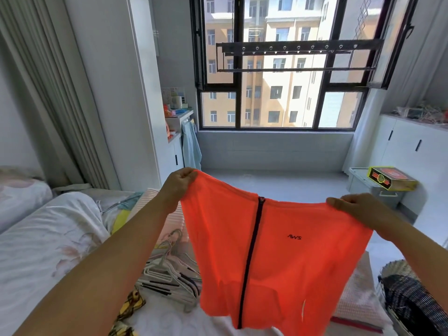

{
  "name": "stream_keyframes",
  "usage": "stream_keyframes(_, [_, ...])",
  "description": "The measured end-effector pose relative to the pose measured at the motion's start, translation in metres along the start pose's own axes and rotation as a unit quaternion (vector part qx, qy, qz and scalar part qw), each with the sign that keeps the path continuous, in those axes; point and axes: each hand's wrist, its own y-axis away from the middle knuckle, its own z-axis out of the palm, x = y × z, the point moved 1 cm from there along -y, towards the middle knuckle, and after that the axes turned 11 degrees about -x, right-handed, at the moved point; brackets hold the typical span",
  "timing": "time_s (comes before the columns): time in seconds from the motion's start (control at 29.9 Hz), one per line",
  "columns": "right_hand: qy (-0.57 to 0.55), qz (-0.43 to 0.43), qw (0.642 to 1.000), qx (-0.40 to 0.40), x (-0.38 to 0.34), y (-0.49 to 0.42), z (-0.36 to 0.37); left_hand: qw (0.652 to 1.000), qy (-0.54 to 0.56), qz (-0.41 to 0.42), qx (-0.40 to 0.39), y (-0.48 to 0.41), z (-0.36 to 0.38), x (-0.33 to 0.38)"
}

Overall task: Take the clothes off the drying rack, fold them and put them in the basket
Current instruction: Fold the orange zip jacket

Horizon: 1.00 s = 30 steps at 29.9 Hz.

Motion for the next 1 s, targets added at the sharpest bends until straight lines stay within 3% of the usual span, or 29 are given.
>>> stream_keyframes(0.1, [-0.069, 0.056, 0.995, -0.035, 0.012, 0.002, 0.000, 0.998, -0.036, 0.009, -0.047, 0.001, -0.001, 0.003])
stream_keyframes(0.17, [-0.131, 0.070, 0.988, -0.045, 0.019, 0.003, -0.002, 0.977, -0.193, 0.030, -0.089, -0.001, -0.002, 0.004])
stream_keyframes(0.23, [-0.174, 0.066, 0.981, -0.057, 0.028, 0.000, -0.005, 0.900, -0.418, 0.036, -0.122, -0.005, -0.006, 0.000])
stream_keyframes(0.3, [-0.181, 0.050, 0.979, -0.081, 0.034, -0.002, -0.008, 0.840, -0.527, 0.031, -0.127, -0.006, -0.011, -0.005])
stream_keyframes(0.37, [-0.177, 0.028, 0.979, -0.096, 0.033, 0.000, -0.012, 0.858, -0.491, 0.038, -0.147, -0.007, -0.016, -0.006])
stream_keyframes(0.47, [-0.119, -0.015, 0.989, -0.082, 0.022, 0.001, -0.018, 0.927, -0.336, 0.038, -0.163, -0.003, -0.024, -0.005])
stream_keyframes(0.53, [-0.094, -0.030, 0.992, -0.085, 0.016, 0.001, -0.018, 0.953, -0.251, 0.008, -0.171, -0.002, -0.031, -0.005])
stream_keyframes(0.63, [-0.053, -0.044, 0.994, -0.084, 0.015, -0.003, -0.020, 0.950, -0.222, -0.048, -0.213, 0.000, -0.038, -0.009])
stream_keyframes(0.77, [-0.015, -0.067, 0.997, -0.025, 0.011, -0.006, -0.014, 0.934, -0.213, -0.110, -0.264, 0.004, -0.037, -0.024])
stream_keyframes(1.0, [-0.041, -0.073, 0.997, -0.004, 0.009, -0.009, -0.005, 0.980, -0.011, -0.060, -0.192, 0.007, -0.024, -0.040])
